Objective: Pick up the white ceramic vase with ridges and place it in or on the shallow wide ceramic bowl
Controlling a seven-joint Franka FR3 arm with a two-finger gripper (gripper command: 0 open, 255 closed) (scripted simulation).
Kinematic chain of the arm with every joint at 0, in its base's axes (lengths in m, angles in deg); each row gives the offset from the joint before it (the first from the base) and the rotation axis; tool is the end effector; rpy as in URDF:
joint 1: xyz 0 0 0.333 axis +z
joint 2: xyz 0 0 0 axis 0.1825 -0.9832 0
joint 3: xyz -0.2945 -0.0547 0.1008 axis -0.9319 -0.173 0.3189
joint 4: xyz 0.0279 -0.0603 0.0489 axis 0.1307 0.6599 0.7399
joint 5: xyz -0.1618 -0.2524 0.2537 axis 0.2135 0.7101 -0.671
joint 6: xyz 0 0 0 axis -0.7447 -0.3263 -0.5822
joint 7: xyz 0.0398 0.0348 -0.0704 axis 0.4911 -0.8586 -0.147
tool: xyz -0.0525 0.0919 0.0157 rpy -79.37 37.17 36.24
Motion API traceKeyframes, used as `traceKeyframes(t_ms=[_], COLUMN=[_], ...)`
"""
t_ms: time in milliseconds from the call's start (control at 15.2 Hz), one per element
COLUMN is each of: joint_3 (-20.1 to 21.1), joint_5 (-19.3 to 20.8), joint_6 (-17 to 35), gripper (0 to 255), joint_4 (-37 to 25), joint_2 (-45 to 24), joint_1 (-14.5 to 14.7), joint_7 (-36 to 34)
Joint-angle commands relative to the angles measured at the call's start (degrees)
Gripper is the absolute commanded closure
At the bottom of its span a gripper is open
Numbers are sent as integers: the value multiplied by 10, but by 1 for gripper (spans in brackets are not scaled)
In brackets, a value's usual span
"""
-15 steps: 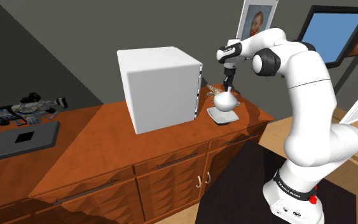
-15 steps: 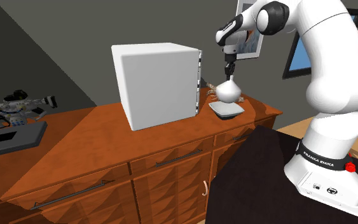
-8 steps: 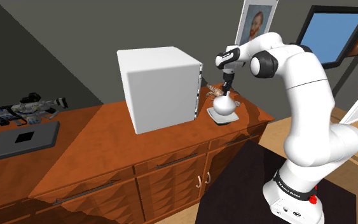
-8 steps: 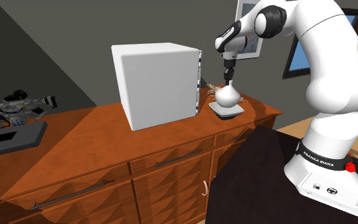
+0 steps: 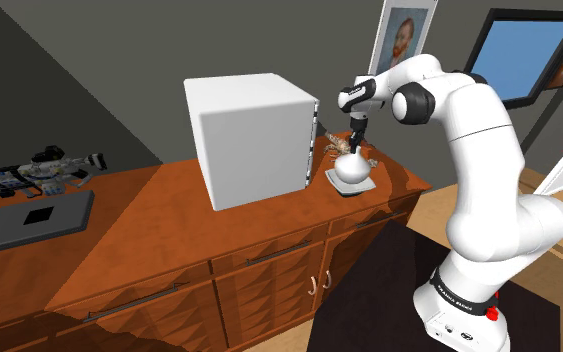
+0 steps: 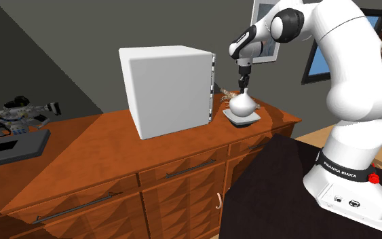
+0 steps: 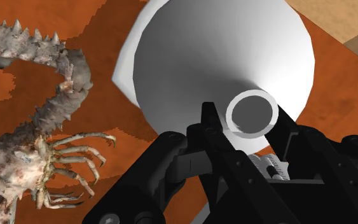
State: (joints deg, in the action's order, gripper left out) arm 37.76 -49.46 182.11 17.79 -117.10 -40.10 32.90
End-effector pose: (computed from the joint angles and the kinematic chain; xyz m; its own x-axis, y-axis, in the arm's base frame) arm 0.5673 -0.4672 0.2633 0.9905 0.1077 -0.0850 0.1069 -0.9942 -0.0136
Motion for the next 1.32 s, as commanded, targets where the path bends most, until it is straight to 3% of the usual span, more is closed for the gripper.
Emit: traceKeyframes(t_ms=[0, 66, 132, 462, 726, 1254], joint_3=[0, 0, 0, 0, -4, -4], joint_5=[0, 0, 0, 0, 5, 5], joint_6=[0, 0, 0, 0, -58, -58], gripper=[255, 255, 0, 0, 0, 0], joint_4=[0, 0, 0, 0, -35, -35], joint_2=[0, 0, 0, 0, 24, 24], joint_1=[0, 0, 0, 0, 1, 1], joint_7=[0, 0, 0, 0, -4, -4])
